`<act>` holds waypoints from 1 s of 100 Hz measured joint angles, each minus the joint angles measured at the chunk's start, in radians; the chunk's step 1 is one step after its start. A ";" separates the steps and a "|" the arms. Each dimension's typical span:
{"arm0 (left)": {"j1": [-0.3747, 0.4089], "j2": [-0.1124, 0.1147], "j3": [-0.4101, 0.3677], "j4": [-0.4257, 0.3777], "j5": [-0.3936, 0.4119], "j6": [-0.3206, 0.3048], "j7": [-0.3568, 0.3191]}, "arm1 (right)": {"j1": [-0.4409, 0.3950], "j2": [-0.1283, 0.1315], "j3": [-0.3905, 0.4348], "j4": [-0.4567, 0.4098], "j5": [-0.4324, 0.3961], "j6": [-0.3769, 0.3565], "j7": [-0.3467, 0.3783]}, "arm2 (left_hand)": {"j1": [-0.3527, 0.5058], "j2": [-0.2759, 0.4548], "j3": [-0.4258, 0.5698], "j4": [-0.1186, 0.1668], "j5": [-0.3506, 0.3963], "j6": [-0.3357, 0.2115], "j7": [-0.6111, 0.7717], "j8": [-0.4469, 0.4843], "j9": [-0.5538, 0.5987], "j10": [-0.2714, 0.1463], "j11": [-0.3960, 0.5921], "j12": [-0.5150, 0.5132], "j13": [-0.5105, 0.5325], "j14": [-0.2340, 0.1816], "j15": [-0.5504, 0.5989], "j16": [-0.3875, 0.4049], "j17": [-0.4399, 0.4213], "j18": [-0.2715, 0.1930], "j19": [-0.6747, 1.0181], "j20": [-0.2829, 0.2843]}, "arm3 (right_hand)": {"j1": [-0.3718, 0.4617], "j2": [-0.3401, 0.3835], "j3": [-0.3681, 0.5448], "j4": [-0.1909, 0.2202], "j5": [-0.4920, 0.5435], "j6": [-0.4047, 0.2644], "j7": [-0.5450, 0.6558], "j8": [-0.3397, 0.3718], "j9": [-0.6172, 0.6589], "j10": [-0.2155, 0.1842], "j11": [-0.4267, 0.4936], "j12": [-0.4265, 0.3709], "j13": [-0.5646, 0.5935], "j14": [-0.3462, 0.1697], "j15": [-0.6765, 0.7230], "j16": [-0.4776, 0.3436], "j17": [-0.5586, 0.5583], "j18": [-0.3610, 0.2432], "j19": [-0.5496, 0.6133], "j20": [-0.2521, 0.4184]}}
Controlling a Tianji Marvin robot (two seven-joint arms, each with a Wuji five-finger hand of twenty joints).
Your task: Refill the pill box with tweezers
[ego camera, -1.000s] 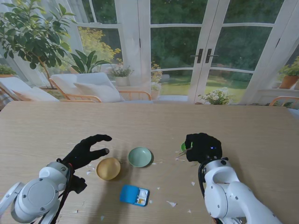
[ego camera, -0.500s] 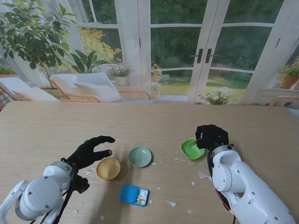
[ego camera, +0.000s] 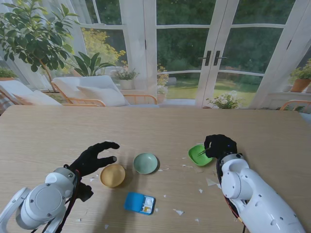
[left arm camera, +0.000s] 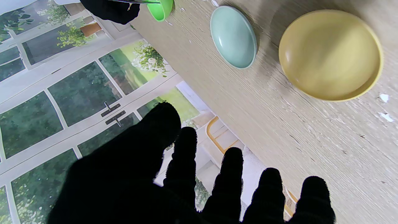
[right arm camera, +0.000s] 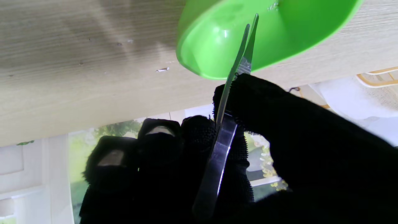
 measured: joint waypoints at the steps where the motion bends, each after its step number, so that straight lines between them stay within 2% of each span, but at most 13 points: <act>1: 0.000 0.000 0.000 0.000 0.000 0.000 0.000 | 0.000 0.000 0.000 0.001 0.001 0.000 0.000 | 0.000 0.000 0.000 0.000 0.000 0.000 0.000 0.000 0.000 0.000 0.000 0.000 0.000 0.000 0.000 0.000 0.000 0.000 0.000 0.000 | 0.000 0.000 0.000 0.000 0.000 0.000 0.000 0.000 0.000 0.000 0.000 -0.001 0.000 0.000 0.000 0.000 0.000 0.000 0.000 0.000; 42: -0.001 0.001 0.002 0.000 0.002 0.001 -0.002 | -0.034 0.001 0.020 0.004 -0.016 -0.003 0.005 | 0.000 0.000 0.000 0.000 0.000 0.000 0.000 0.000 0.000 0.000 0.000 0.000 0.000 0.000 0.000 0.000 0.000 0.000 0.000 0.000 | -0.013 0.012 -0.032 0.000 -0.017 -0.073 -0.010 -0.049 -0.030 -0.003 -0.020 -0.036 -0.031 0.000 -0.030 -0.002 -0.017 0.000 0.000 0.000; 65: -0.002 0.001 0.002 0.000 0.003 0.001 -0.002 | -0.046 0.004 0.025 0.003 -0.024 -0.003 0.008 | 0.000 0.000 0.000 0.000 0.000 -0.001 0.000 0.000 0.000 0.000 0.000 0.000 0.000 0.000 0.000 0.000 0.000 0.000 0.000 0.000 | -0.016 0.023 -0.038 0.000 -0.087 -0.141 -0.019 -0.045 -0.068 -0.003 -0.046 -0.063 -0.037 0.001 -0.060 -0.019 -0.027 -0.001 -0.003 0.000; 72: -0.002 0.001 0.002 0.000 0.003 0.002 -0.002 | -0.049 0.005 0.025 0.003 -0.026 -0.003 0.008 | 0.000 0.000 0.000 0.000 0.000 -0.002 0.000 0.000 0.000 0.000 0.000 0.000 0.000 0.000 0.000 0.000 0.000 0.000 0.000 0.000 | -0.025 0.026 -0.038 0.000 -0.093 -0.156 -0.027 -0.067 -0.068 -0.003 -0.054 -0.069 -0.045 0.001 -0.062 -0.024 -0.027 -0.002 -0.004 0.000; 86: -0.002 0.001 0.003 0.000 0.003 0.002 -0.002 | -0.052 0.005 0.025 0.003 -0.030 -0.003 0.007 | 0.000 0.000 0.000 0.000 0.000 -0.002 0.000 0.000 0.000 0.000 0.000 0.000 0.000 0.000 0.000 0.000 0.000 0.000 0.000 0.000 | -0.045 0.065 -0.038 0.000 -0.108 -0.166 -0.093 -0.106 -0.069 -0.003 -0.061 -0.083 -0.047 0.009 -0.083 -0.028 -0.030 -0.008 -0.007 0.000; 100: -0.002 0.001 0.003 0.000 0.003 0.002 -0.002 | -0.055 0.005 0.027 0.001 -0.043 -0.002 0.005 | 0.000 0.000 0.000 0.000 0.000 -0.002 0.000 0.000 0.000 0.000 0.000 0.000 0.000 0.000 0.000 0.000 0.000 0.000 0.000 0.000 | -0.097 0.093 -0.038 0.000 -0.118 -0.167 -0.155 -0.112 -0.096 -0.003 -0.089 -0.106 -0.074 0.020 -0.119 -0.050 -0.044 -0.009 -0.019 0.000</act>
